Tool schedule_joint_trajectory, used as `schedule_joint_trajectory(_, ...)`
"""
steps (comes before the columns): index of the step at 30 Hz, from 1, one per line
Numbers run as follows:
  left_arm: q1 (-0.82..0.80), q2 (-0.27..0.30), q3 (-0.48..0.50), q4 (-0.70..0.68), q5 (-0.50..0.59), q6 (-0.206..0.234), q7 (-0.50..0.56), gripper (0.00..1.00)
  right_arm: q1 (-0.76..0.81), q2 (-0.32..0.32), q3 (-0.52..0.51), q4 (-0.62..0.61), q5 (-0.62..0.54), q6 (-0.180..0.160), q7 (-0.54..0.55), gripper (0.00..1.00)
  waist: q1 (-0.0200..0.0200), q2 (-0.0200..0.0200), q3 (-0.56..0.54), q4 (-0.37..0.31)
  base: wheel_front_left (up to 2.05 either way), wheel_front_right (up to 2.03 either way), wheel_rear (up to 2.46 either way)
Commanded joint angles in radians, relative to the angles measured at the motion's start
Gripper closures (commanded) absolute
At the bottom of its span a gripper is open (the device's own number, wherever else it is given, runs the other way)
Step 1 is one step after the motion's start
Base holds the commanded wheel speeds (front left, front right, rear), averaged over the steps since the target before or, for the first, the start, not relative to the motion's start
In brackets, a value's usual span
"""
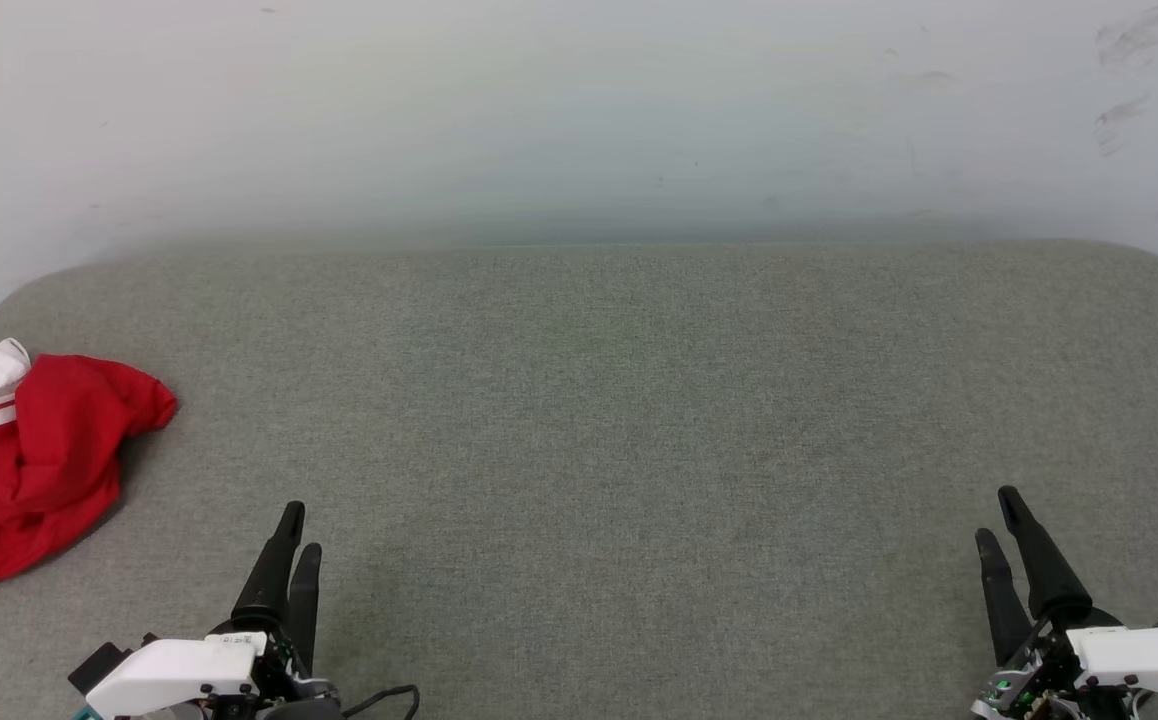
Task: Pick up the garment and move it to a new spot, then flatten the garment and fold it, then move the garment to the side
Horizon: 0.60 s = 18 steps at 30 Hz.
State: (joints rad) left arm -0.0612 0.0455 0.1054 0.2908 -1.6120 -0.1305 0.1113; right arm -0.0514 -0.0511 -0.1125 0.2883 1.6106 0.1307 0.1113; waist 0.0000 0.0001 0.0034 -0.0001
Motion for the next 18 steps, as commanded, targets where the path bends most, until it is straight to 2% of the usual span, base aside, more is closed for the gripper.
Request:
schedule_joint_trajectory(1,-0.01,0.002,-0.006,-0.025,0.004,0.0,-0.007,0.0,-0.007,-0.001,0.001,-0.031,-0.006,0.0,-0.012,0.0,0.0,-0.0001,0.0,0.0,0.0,0.0,0.0)
schedule_joint_trajectory(9,0.01,0.017,-0.046,-0.056,0.039,0.0,-0.044,0.0,0.029,-0.018,0.016,-0.081,-0.046,0.0,-0.054,0.0,0.0,-0.0001,0.001,-0.001,0.0,0.0,0.0)
schedule_joint_trajectory(18,0.018,0.042,-0.093,-0.07,0.14,0.0,-0.096,0.0,0.059,-0.026,0.007,-0.125,-0.182,0.0,-0.095,0.0,0.0,-0.0001,0.003,-0.002,0.0,0.0,0.0)
